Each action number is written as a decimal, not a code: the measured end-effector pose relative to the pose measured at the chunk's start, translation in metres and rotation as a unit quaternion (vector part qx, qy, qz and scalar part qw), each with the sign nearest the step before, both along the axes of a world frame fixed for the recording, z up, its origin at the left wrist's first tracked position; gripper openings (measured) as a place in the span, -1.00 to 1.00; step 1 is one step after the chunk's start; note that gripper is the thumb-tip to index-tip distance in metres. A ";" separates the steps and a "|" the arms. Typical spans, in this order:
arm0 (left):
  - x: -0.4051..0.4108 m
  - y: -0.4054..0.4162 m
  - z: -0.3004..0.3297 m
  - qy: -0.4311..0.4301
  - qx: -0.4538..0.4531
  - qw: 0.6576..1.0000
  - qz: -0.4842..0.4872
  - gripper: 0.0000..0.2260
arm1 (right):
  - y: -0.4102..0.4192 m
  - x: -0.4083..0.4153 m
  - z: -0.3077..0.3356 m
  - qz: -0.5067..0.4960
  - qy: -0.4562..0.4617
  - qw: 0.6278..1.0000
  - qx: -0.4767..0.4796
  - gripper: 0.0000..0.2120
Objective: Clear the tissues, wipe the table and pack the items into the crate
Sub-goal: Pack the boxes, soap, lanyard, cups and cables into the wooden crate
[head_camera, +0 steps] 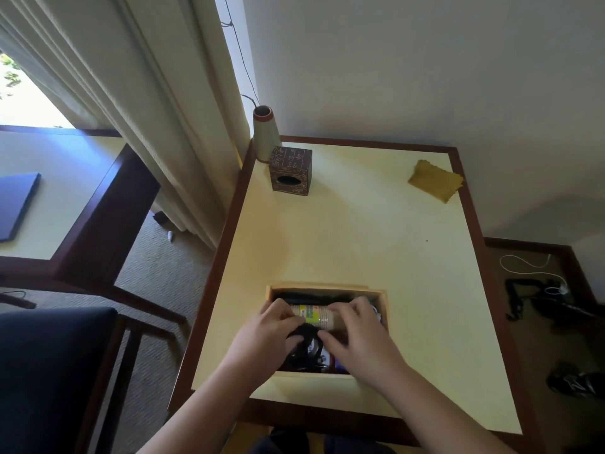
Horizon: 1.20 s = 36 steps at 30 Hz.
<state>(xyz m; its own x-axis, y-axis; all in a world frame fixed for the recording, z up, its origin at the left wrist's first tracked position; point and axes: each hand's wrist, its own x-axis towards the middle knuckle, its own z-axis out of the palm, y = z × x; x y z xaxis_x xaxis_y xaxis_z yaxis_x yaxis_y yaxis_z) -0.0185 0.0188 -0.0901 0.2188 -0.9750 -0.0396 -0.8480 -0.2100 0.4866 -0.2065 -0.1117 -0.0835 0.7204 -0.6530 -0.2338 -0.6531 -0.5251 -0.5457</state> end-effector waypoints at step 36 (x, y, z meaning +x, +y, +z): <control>-0.020 0.021 0.012 0.108 -0.005 0.932 0.345 -0.53 | -0.019 -0.067 -0.032 -0.265 -0.092 0.913 0.297 -0.41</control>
